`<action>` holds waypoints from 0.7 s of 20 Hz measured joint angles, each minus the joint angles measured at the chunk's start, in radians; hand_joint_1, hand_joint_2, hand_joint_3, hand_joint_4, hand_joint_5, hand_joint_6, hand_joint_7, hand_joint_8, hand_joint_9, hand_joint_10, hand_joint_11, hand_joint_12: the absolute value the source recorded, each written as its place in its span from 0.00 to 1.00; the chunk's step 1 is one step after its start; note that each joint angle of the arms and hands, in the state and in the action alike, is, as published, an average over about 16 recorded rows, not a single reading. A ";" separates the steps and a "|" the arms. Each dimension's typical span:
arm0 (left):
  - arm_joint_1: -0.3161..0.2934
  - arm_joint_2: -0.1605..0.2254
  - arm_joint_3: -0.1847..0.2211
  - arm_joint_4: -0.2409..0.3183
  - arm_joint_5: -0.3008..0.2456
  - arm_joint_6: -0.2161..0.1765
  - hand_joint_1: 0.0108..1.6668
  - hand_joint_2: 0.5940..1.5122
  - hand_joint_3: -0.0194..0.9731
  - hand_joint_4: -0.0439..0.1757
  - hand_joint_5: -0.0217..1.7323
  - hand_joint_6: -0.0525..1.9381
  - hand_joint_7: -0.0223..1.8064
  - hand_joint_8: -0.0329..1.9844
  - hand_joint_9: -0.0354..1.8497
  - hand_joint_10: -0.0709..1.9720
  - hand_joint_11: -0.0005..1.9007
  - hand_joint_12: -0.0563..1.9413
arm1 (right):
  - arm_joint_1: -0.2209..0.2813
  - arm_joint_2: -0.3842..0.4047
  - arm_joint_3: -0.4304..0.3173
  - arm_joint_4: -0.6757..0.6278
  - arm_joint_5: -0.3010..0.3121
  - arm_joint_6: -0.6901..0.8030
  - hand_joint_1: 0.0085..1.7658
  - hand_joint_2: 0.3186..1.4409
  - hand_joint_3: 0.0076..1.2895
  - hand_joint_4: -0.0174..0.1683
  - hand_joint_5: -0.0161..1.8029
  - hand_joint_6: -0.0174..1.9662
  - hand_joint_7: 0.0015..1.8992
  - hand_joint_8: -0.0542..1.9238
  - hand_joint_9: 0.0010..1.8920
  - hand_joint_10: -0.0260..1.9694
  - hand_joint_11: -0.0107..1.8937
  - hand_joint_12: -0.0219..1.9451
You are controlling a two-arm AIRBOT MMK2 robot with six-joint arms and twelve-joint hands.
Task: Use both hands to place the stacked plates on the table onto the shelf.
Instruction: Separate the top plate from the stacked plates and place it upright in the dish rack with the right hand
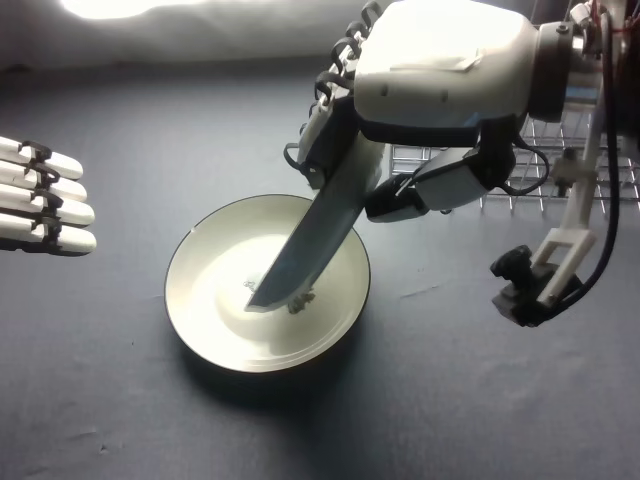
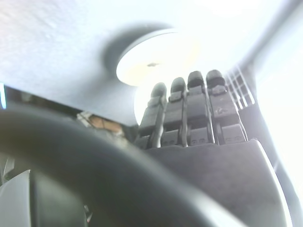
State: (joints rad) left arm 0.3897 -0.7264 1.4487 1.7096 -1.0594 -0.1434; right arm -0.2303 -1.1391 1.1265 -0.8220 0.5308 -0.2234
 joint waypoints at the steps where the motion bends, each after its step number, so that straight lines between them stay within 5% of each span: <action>1: 0.002 0.002 0.003 0.000 -0.004 -0.001 0.00 0.46 0.03 0.20 0.02 0.03 0.02 0.02 0.03 0.04 0.01 0.03 | 0.006 0.001 -0.002 0.024 -0.004 0.002 0.77 0.56 0.00 0.07 0.57 0.44 0.60 0.38 0.55 0.48 0.47 0.53; 14: 0.010 0.008 0.021 -0.002 -0.036 -0.004 0.00 0.46 0.03 0.20 0.02 0.03 0.02 0.02 0.03 0.04 0.01 0.03 | 0.096 -0.003 -0.009 0.381 -0.137 0.033 0.78 0.56 0.00 0.05 0.57 0.43 0.61 0.37 0.55 0.48 0.47 0.55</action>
State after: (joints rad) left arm 0.3993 -0.7184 1.4700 1.7080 -1.0951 -0.1478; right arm -0.1344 -1.1423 1.1171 -0.4409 0.3935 -0.1901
